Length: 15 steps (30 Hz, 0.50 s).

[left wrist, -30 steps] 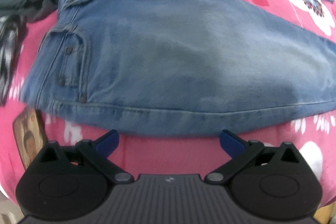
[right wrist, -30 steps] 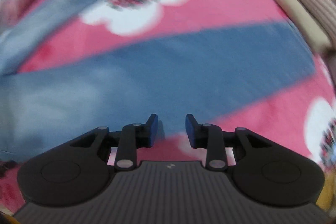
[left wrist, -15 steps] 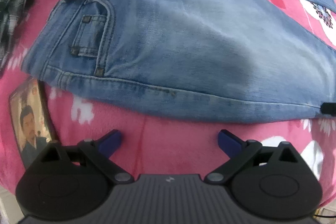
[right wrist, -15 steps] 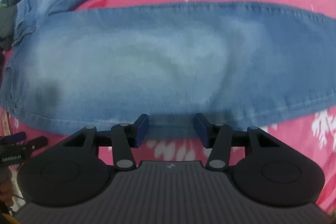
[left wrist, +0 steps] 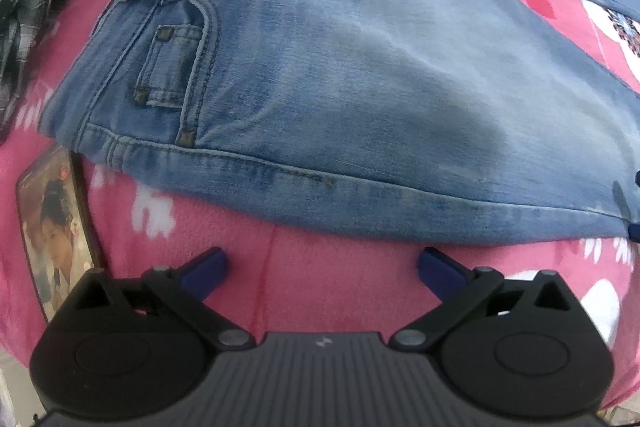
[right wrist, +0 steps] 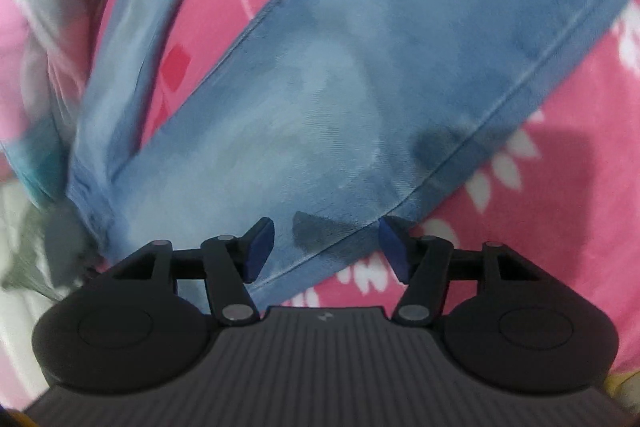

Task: Fold clothes

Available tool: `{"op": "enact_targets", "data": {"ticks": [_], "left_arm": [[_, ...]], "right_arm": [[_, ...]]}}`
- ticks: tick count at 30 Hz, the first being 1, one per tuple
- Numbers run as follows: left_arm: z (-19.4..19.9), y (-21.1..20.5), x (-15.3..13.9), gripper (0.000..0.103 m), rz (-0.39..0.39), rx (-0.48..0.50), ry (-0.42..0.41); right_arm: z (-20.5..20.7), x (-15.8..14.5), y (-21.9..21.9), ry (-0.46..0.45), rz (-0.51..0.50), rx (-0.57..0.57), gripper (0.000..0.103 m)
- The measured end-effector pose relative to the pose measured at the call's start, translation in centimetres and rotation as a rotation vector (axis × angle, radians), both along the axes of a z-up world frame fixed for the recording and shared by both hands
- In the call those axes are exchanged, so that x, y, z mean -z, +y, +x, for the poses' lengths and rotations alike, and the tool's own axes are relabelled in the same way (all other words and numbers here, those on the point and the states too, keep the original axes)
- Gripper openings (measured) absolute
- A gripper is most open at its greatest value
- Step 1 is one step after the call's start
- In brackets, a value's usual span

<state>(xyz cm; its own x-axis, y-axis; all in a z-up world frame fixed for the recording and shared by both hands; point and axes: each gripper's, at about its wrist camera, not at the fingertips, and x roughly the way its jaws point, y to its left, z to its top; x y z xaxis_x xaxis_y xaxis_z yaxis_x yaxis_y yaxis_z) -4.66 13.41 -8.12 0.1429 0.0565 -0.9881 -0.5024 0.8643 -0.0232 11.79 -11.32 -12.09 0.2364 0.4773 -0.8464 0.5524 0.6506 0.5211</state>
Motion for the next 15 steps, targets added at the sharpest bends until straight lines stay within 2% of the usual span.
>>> {"op": "enact_targets", "data": {"ticks": [6, 12, 15], "left_arm": [[0.0, -0.4, -0.1, 0.103, 0.024, -0.025, 0.006], [-0.3, -0.9, -0.3, 0.103, 0.050, -0.034, 0.001], [-0.3, -1.0, -0.3, 0.103, 0.054, -0.036, 0.001]], "right_arm": [[-1.1, 1.0, -2.0, -0.029, 0.141, 0.113, 0.064], [-2.8, 2.6, -3.8, -0.075, 0.286, 0.291, 0.064], [-3.9, 3.5, -4.0, -0.065, 0.350, 0.347, 0.063]]}}
